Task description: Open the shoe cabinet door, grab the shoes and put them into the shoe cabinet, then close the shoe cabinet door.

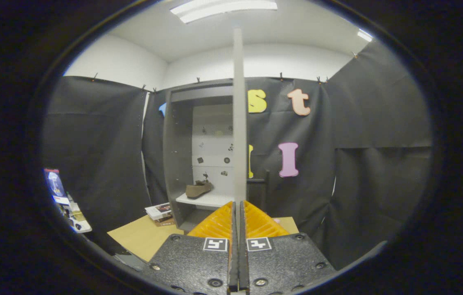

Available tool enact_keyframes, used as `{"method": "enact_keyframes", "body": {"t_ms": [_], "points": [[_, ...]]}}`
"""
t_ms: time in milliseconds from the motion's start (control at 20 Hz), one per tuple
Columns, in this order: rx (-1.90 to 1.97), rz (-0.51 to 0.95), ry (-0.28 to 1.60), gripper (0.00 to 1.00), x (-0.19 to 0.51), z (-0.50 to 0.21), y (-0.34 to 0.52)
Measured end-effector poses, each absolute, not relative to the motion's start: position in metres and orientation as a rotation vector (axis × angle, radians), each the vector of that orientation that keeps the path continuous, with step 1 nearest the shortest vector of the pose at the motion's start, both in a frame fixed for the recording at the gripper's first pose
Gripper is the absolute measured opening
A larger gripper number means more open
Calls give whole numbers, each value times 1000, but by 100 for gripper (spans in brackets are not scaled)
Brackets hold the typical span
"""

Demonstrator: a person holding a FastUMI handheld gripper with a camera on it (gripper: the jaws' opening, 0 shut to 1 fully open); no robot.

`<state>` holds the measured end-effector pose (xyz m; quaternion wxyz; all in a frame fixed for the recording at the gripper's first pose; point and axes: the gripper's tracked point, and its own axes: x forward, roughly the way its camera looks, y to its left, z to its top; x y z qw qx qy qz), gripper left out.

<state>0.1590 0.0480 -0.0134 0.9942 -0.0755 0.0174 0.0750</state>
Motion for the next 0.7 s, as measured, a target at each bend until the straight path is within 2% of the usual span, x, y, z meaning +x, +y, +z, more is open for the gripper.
{"method": "enact_keyframes", "body": {"t_ms": [50, 150, 200, 300, 400, 450, 500, 700], "points": [[-161, 154, 27, 4, 157, -14, 52], [-197, 169, 16, 26, 154, -17, 66], [-222, 168, 19, 43, 154, -23, 69], [-233, 154, 29, 68, 156, -34, 80], [-221, 180, 55, 86, 160, -62, 110], [-207, 185, 51, 90, 165, -73, 125], [-204, 182, 49, 98, 174, -83, 137], [-209, 168, 76, 100, 214, -152, 159]]}}
